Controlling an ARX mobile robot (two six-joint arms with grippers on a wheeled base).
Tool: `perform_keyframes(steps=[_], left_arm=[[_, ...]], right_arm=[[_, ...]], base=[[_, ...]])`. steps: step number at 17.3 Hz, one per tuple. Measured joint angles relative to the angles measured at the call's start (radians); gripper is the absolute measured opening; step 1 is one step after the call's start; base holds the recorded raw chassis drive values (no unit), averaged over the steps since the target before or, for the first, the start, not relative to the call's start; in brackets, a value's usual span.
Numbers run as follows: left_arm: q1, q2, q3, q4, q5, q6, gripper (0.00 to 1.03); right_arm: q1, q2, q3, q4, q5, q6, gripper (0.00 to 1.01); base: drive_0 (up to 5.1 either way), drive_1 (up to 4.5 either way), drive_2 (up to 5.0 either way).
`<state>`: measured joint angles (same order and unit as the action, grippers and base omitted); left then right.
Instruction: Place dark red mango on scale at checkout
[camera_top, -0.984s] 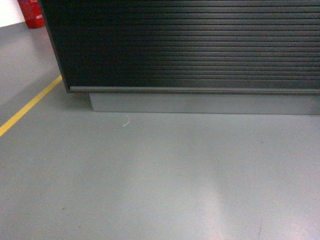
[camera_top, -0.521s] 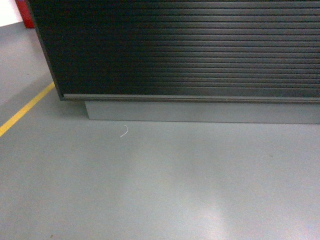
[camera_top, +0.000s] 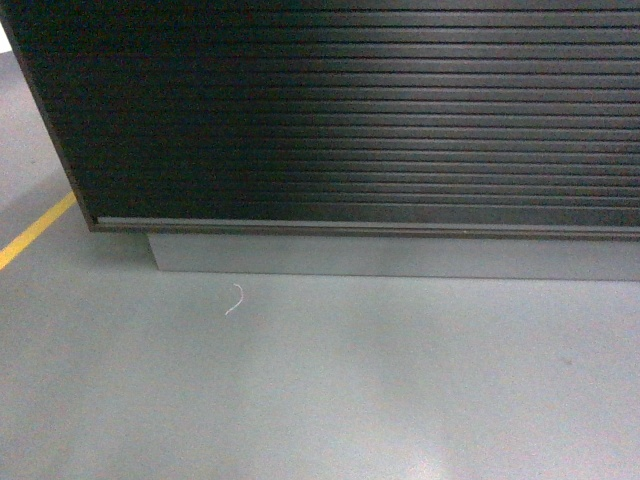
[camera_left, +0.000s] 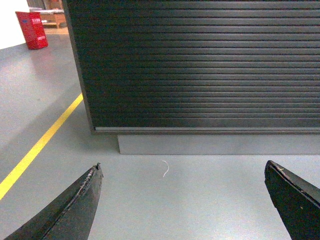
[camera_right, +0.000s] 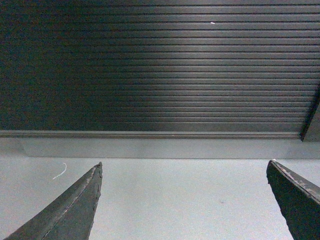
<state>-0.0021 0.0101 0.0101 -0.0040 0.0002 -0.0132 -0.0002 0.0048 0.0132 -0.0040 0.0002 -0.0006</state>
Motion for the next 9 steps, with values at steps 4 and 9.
perform_keyframes(steps=[4,9], left_arm=[[0.000,0.000,0.000,0.000,0.000,0.000,0.98],[0.000,0.000,0.000,0.001,0.000,0.000,0.98]], right_arm=[[0.000,0.000,0.000,0.000,0.000,0.000,0.98],[0.000,0.000,0.000,0.000,0.000,0.000,0.98]], base=[[0.1,3.66,-3.5],[0.0,3.53,-3.6]])
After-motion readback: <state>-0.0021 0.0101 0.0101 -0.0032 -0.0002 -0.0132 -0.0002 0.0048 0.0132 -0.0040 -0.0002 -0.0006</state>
